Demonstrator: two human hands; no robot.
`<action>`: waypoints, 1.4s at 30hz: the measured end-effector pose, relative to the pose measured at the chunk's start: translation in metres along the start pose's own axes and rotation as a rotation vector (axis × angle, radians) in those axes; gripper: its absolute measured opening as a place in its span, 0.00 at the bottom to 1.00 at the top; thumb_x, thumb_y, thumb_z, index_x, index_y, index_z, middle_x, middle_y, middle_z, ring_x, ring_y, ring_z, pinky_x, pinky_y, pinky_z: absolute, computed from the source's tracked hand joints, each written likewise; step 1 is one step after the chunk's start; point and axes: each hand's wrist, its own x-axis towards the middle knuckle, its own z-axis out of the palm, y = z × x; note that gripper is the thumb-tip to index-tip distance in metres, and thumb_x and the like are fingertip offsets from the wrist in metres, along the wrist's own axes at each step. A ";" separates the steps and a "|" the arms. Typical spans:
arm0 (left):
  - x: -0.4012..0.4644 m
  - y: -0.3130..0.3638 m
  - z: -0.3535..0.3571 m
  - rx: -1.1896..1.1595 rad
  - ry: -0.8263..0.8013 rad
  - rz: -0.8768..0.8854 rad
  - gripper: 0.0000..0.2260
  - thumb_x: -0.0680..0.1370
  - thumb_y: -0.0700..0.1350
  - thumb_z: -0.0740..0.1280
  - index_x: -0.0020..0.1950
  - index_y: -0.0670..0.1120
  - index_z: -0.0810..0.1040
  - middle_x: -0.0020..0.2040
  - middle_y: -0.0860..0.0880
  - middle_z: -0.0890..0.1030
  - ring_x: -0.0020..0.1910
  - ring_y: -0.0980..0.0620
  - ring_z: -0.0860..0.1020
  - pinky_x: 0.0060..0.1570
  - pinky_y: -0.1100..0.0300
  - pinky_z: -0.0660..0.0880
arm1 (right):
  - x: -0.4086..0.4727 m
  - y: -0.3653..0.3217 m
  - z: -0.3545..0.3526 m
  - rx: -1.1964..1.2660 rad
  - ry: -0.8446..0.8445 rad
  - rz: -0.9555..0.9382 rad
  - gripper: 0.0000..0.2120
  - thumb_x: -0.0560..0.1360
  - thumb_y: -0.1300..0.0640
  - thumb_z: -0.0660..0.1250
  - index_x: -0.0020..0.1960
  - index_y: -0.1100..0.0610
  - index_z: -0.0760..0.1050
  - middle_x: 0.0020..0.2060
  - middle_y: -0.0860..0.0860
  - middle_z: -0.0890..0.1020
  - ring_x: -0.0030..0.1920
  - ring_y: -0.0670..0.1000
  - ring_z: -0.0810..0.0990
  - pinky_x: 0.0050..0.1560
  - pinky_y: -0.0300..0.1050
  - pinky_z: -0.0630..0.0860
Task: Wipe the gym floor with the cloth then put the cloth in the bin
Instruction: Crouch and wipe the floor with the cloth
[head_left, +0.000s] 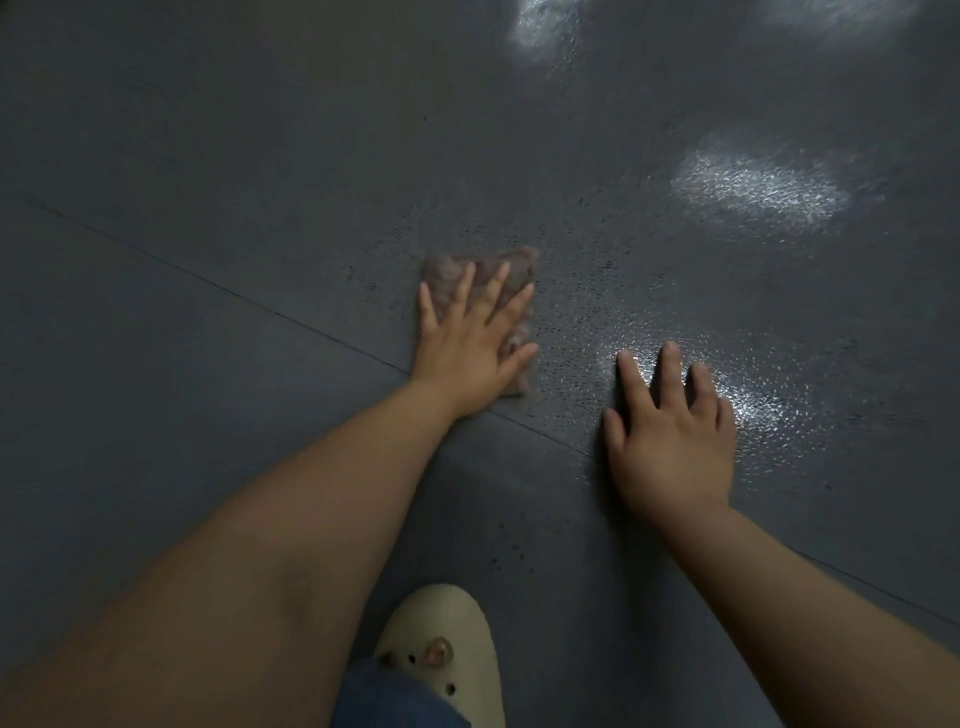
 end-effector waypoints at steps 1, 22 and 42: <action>0.006 -0.008 -0.004 0.014 -0.011 0.003 0.29 0.79 0.64 0.48 0.77 0.59 0.43 0.78 0.54 0.40 0.76 0.47 0.38 0.68 0.33 0.37 | 0.000 0.000 0.000 -0.004 -0.003 0.000 0.28 0.80 0.42 0.49 0.77 0.42 0.44 0.77 0.52 0.44 0.76 0.58 0.44 0.74 0.55 0.46; -0.055 0.041 0.019 -0.410 0.059 -0.977 0.28 0.80 0.61 0.49 0.78 0.54 0.48 0.79 0.49 0.44 0.77 0.43 0.41 0.69 0.34 0.40 | -0.009 0.021 -0.005 0.073 0.013 -0.101 0.27 0.79 0.47 0.57 0.76 0.46 0.56 0.77 0.53 0.48 0.76 0.58 0.49 0.74 0.54 0.49; -0.090 0.089 0.026 -0.432 0.062 -0.931 0.28 0.80 0.61 0.50 0.78 0.55 0.47 0.79 0.49 0.43 0.77 0.43 0.41 0.70 0.35 0.39 | -0.070 0.090 -0.006 0.117 -0.072 0.059 0.24 0.79 0.48 0.56 0.74 0.46 0.57 0.77 0.52 0.48 0.75 0.58 0.49 0.73 0.57 0.50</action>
